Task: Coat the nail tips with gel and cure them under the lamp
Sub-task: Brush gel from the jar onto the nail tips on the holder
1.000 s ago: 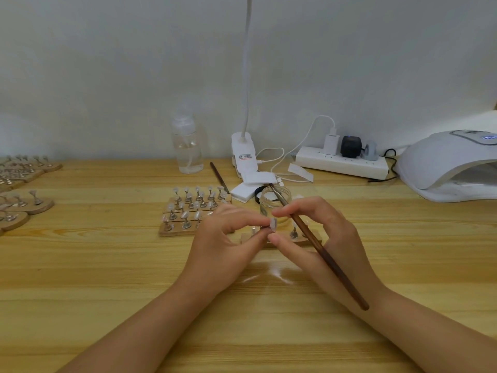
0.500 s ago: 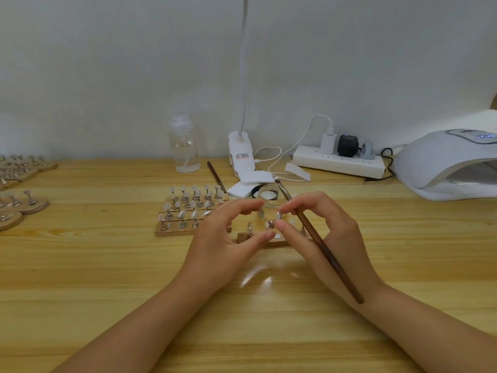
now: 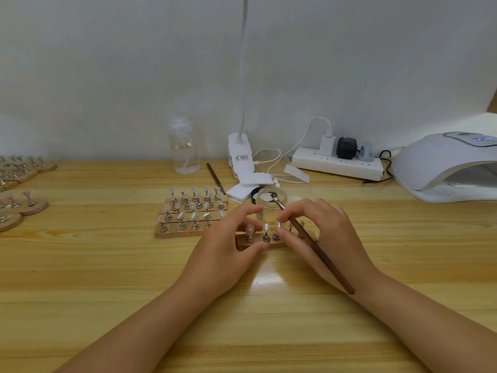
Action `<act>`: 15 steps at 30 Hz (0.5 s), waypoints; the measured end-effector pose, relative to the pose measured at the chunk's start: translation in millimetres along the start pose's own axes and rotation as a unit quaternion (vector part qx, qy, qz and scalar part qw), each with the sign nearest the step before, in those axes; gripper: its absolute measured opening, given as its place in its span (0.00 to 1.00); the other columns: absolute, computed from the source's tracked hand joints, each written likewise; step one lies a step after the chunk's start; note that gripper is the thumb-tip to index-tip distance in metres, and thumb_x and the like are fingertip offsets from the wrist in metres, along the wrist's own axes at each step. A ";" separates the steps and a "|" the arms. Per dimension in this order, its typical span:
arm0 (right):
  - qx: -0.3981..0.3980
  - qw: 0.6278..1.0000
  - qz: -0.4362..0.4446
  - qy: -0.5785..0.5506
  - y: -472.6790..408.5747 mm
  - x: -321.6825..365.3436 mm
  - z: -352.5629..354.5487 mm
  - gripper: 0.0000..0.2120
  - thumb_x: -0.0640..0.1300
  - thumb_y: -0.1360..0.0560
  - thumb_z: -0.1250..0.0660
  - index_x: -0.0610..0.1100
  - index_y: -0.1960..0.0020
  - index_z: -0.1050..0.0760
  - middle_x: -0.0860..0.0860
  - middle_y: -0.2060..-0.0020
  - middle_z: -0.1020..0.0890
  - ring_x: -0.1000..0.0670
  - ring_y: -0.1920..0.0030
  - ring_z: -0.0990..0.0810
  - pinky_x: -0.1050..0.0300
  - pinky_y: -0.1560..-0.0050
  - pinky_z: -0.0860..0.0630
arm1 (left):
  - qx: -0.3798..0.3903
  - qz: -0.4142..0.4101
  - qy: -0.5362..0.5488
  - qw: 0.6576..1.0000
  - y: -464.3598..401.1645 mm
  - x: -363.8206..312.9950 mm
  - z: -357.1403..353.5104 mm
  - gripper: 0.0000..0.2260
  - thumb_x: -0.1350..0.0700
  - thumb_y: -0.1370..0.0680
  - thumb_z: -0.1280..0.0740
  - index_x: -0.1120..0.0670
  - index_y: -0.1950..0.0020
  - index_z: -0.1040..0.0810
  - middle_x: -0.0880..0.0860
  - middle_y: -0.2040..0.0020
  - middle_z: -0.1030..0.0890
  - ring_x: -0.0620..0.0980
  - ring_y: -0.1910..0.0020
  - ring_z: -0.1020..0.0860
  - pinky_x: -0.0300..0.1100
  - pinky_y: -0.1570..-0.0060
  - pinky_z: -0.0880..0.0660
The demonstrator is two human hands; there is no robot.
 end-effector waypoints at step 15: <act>-0.021 0.999 -0.008 -0.024 -1.4 -5.8 4.8 0.10 0.48 0.33 0.28 0.46 0.54 0.22 0.57 0.60 0.20 0.59 0.56 0.25 0.60 0.48 0.34 | -0.004 0.011 0.013 1.000 -1.3 3.6 0.8 0.23 0.62 0.30 0.28 0.37 0.47 0.31 0.44 0.57 0.20 0.32 0.53 0.25 0.24 0.51 0.31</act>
Point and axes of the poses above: each hand's wrist, its own y-axis away from the middle knuckle, its own z-axis out of the back of the hand, x = y × z, the point moved 10 cm from there along -y, towards the middle knuckle
